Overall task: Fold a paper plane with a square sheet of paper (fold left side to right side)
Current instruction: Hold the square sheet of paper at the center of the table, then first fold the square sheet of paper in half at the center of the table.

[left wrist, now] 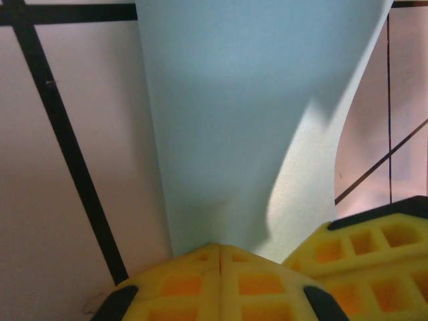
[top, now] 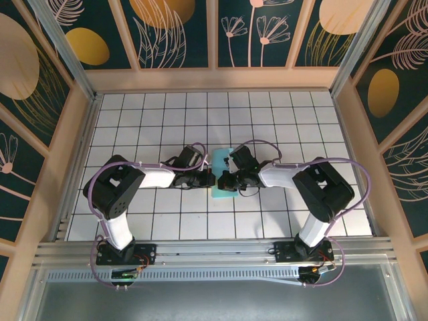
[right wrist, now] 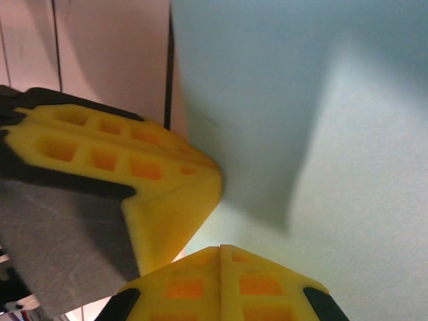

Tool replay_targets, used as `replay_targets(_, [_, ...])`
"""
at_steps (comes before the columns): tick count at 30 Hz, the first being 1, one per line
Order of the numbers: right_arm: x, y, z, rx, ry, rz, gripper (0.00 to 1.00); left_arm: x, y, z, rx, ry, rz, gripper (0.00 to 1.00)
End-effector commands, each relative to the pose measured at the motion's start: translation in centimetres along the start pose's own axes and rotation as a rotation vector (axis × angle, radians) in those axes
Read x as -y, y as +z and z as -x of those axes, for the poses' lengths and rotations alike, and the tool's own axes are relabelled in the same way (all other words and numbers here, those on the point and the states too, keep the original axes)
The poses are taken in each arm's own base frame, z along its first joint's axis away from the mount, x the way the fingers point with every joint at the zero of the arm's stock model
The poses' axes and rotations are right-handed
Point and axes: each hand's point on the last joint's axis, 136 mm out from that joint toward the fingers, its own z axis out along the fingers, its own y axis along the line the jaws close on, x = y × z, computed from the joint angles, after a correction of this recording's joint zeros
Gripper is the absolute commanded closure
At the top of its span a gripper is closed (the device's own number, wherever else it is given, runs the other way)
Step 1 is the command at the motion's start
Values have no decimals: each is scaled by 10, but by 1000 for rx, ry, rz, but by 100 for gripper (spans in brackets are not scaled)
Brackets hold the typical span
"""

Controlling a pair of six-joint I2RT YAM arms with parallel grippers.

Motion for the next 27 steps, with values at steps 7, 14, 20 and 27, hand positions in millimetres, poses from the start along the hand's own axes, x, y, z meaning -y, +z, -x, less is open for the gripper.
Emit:
replay_targets(7, [27, 12, -11, -31, 17, -98, 100, 20, -8, 16, 38, -10, -17, 100])
replay_targets(14, [35, 10, -12, -30, 4, -142, 100, 35, -22, 49, 129, -30, -60, 100])
replay_targets(20, [36, 10, -14, -30, -1, -146, 100, 37, -12, 53, 114, -30, -88, 100])
replay_targets(27, [38, 10, -14, -33, 1, -160, 100, 29, -3, 40, 69, -29, -95, 100])
